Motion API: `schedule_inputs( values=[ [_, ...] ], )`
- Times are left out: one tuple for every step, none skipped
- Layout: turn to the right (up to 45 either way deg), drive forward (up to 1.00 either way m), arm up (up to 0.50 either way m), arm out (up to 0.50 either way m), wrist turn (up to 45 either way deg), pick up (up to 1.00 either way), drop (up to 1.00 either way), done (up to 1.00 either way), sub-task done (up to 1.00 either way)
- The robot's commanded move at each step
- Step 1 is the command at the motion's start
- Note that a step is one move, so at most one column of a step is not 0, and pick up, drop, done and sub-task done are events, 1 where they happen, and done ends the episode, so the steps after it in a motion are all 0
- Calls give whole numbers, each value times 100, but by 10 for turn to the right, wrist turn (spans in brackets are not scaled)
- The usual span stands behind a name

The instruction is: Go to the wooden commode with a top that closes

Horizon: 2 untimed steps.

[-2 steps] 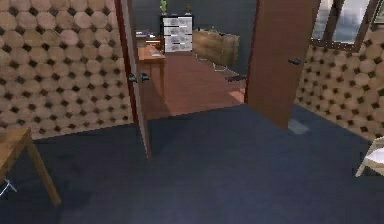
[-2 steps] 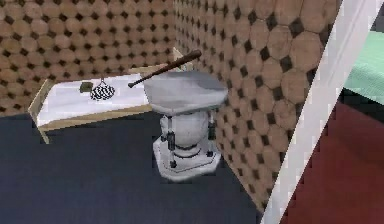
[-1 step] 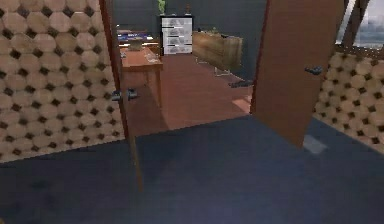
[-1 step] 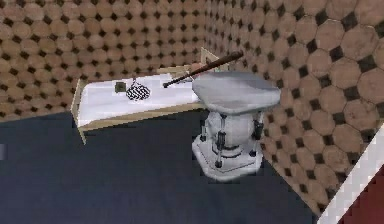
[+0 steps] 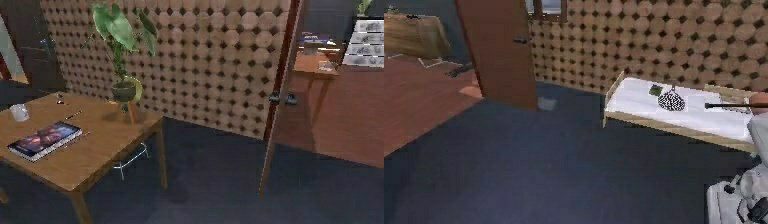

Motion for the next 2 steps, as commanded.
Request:
schedule_inputs(
  values=[
    [-450,0,0,0,0,0,0,0,0],
    [-150,0,0,0,0,0,0,0,0]
  ],
)
